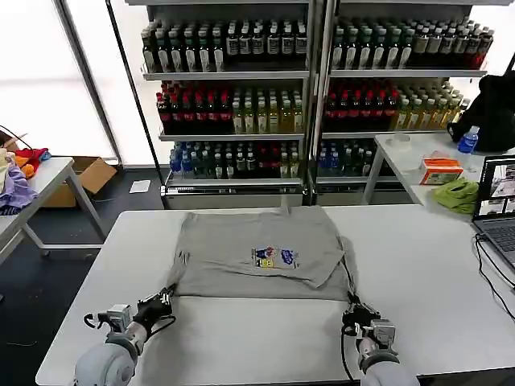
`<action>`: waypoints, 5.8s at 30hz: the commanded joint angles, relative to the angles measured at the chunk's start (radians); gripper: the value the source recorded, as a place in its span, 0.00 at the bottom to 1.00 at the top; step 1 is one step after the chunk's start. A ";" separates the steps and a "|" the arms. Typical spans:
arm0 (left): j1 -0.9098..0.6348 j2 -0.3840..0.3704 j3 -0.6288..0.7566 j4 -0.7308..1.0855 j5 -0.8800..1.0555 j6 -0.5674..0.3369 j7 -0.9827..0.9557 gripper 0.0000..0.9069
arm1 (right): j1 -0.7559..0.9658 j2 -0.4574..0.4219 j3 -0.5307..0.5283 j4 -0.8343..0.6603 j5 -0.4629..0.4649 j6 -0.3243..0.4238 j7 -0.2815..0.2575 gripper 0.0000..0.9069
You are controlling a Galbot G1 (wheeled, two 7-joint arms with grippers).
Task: Fold and organize the clothes.
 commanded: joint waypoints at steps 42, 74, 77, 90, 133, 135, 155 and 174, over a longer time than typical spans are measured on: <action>0.376 -0.095 -0.515 -0.442 -0.132 0.130 0.109 1.00 | -0.098 -0.175 0.197 0.241 0.208 0.008 -0.210 1.00; -0.431 0.169 0.100 0.368 0.005 0.045 0.336 1.00 | 1.090 -0.057 -0.358 -1.022 0.070 0.021 -0.517 1.00; -0.461 0.161 0.119 0.404 0.011 0.049 0.336 1.00 | 1.095 -0.024 -0.348 -1.065 0.064 0.024 -0.500 1.00; -0.565 0.118 0.151 0.540 0.034 0.037 0.325 1.00 | 1.065 0.016 -0.333 -1.106 0.052 0.033 -0.485 1.00; -0.449 0.106 0.102 0.397 -0.035 0.052 0.284 0.01 | 0.998 0.022 -0.271 -0.981 0.226 0.020 -0.441 0.00; -0.438 0.108 0.087 0.369 -0.053 0.046 0.263 0.00 | 0.978 0.010 -0.263 -0.934 0.257 0.010 -0.435 0.00; -0.193 0.159 -0.068 0.029 -0.109 0.026 0.207 0.01 | 0.577 -0.129 -0.072 -0.297 0.433 -0.077 -0.380 0.00; 0.183 0.114 -0.185 -0.238 0.034 0.033 0.194 0.00 | -0.020 -0.165 0.218 0.088 0.394 -0.047 -0.428 0.00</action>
